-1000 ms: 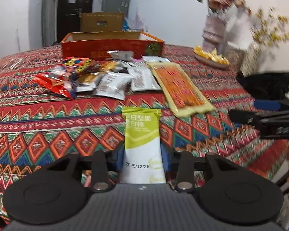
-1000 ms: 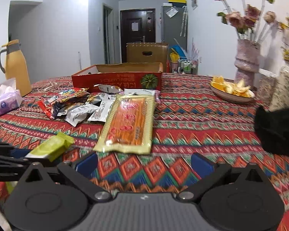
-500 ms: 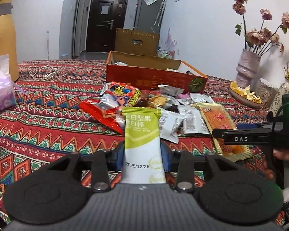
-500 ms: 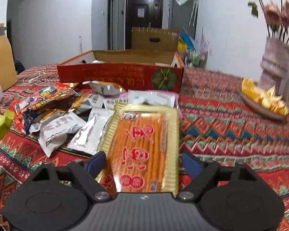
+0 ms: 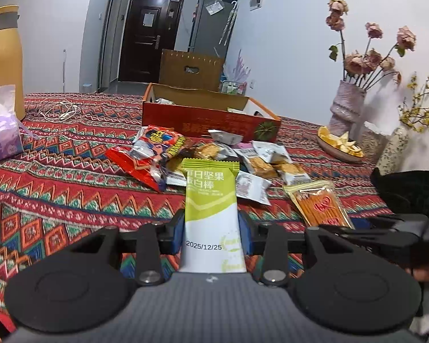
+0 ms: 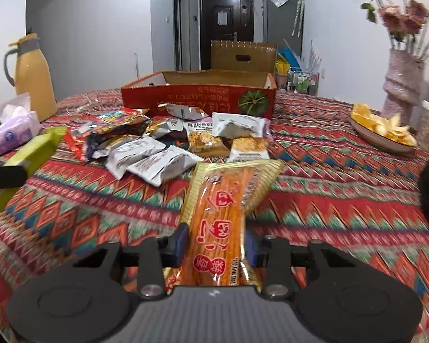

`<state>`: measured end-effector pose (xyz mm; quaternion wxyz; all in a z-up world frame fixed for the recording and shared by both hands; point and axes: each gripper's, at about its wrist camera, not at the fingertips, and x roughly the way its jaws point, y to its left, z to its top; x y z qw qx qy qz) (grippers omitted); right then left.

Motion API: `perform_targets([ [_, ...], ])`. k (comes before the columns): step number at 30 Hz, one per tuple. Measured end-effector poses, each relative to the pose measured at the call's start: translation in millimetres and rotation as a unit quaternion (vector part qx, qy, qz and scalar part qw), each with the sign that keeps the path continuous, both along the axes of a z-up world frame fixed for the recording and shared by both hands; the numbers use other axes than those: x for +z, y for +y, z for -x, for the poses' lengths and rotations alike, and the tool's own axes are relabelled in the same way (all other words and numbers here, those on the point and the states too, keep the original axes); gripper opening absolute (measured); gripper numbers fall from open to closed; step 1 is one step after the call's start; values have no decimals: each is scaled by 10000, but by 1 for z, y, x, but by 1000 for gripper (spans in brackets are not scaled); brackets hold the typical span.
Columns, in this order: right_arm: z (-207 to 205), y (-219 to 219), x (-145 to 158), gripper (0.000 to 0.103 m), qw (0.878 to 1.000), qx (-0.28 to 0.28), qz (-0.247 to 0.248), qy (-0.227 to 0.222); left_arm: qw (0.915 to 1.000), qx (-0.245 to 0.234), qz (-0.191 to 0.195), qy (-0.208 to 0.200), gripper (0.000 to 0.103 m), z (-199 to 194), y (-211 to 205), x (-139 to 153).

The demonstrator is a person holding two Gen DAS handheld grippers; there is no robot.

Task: Organize snacks
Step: 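Grasp green-white bar with left tool while right tool grasps orange sausage pack, then lower both packets into the orange box and open both tools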

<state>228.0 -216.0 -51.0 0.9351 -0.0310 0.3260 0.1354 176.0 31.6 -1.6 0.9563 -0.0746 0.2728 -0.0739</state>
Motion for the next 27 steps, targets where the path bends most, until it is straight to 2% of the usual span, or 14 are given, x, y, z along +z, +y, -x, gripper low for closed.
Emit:
perform_targets([
  [4,41,-12,7,35,10000,6,11,-39,9999,-98,71,57,38,18,-10,0],
  [8,71,-24,19,35,9996,-17,-194,-210,9998,-157,67,55,38,29,-17,4],
  [14,76,-30,36,35,9979,18,-422,-490,9998,-117,96,-131,38,25,-15,19],
  [17,58,-33,48,35,9965,121,-633,-540,9995,-46,259,-160,38,2,-5,32],
  [21,16,-31,74,35,9943,294,-653,-794,9988,79,370,-323,38,-47,9,59],
  [27,-85,-22,119,35,9897,571,-666,-1129,9967,181,40,-791,38,-152,16,104],
])
